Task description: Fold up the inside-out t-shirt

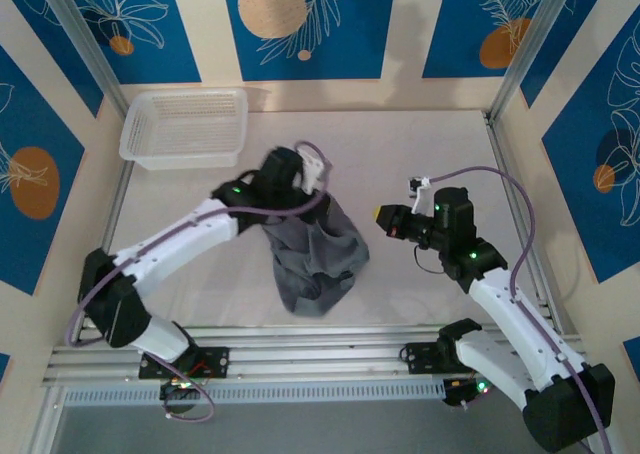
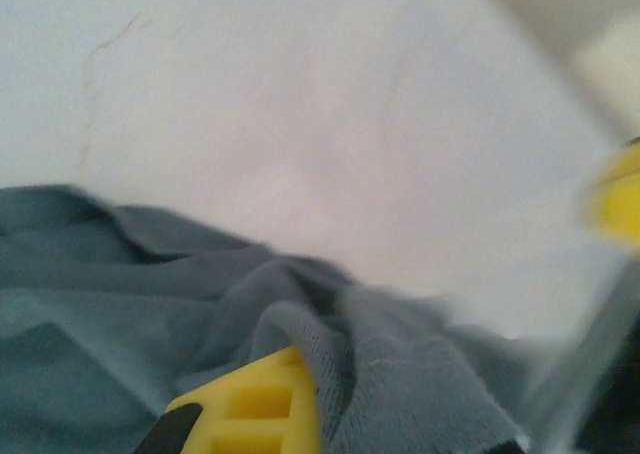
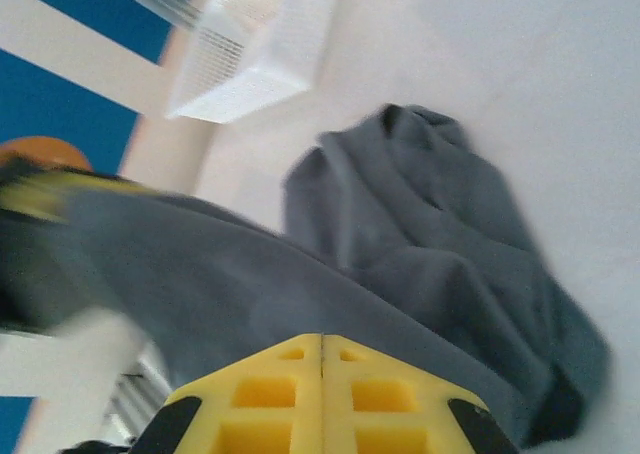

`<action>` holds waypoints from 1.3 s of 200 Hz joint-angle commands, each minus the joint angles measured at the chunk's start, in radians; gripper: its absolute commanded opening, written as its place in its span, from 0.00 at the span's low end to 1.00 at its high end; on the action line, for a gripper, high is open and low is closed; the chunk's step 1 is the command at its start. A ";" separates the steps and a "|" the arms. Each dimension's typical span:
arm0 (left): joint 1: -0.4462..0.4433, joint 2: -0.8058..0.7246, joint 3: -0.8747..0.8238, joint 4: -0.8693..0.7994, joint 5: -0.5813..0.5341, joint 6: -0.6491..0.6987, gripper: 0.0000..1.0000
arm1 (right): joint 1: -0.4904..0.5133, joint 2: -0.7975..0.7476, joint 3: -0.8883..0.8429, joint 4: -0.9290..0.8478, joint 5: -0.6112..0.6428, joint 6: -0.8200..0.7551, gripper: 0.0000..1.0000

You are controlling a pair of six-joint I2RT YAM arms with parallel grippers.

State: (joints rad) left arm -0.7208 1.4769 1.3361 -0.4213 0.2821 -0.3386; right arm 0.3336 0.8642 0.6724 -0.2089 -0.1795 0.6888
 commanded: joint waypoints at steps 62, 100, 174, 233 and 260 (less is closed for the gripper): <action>0.069 -0.007 0.248 -0.157 0.348 -0.071 0.00 | 0.062 -0.046 -0.010 0.036 -0.008 -0.057 0.16; 0.067 0.017 0.233 -0.116 0.320 -0.152 0.00 | 0.429 -0.080 0.010 0.182 0.384 -0.095 0.43; 0.062 0.031 0.235 -0.139 0.286 -0.150 0.00 | 0.671 0.191 0.194 0.164 1.122 -0.221 0.55; 0.057 0.029 0.221 -0.112 0.315 -0.155 0.00 | 0.491 0.123 0.193 0.110 0.651 -0.029 0.62; 0.056 0.028 0.222 -0.117 0.312 -0.152 0.00 | 0.441 0.149 0.204 0.133 0.559 0.001 0.62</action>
State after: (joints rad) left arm -0.6575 1.5139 1.5661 -0.5430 0.5724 -0.4919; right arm 0.8040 0.9932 0.8398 -0.0711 0.4877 0.6201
